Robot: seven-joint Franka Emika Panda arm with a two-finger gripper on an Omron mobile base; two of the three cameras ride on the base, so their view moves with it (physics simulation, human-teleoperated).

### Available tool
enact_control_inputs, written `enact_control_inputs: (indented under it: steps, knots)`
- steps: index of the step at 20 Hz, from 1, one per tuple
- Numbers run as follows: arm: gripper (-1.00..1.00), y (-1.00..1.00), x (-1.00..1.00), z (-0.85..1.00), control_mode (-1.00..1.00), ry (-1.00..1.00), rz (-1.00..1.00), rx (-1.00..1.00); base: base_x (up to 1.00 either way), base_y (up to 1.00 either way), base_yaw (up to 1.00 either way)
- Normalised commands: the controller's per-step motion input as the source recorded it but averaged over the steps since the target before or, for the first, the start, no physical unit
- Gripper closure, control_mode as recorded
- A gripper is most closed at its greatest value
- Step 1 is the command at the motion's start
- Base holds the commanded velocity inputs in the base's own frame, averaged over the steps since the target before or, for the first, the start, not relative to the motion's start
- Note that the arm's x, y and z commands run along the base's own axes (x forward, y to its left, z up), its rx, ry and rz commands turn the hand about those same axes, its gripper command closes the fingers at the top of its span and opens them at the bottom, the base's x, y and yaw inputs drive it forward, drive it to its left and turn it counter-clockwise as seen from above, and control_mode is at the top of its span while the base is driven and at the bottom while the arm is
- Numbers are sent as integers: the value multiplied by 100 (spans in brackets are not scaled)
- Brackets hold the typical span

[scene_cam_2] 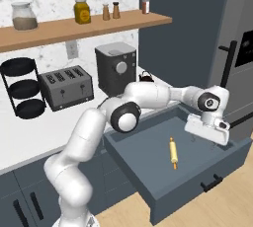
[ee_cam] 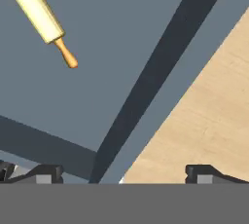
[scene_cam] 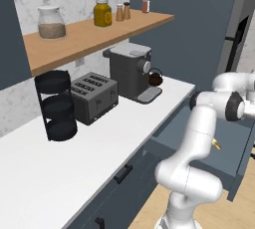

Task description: Pick the rolling pin from the drawer and place it on the counter.

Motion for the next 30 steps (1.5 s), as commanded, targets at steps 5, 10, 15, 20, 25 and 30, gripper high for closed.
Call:
enact_control_inputs:
  steps: [5,10,15,20,25,30]
  knots:
    - [-100,25,75,-2,-100,-26,33,5,0,0,0]
    - [-100,0,43,-57,-100,-17,39,4,0,0,0]
    - [-100,27,34,-55,-100,-10,27,3,0,0,0]
    - [-100,47,13,-20,-100,-1,2,0,0,0,0]
    - [-100,47,6,-36,-100,-2,0,-1,0,0,0]
    - [-100,32,8,-57,-100,-1,0,-6,0,0,0]
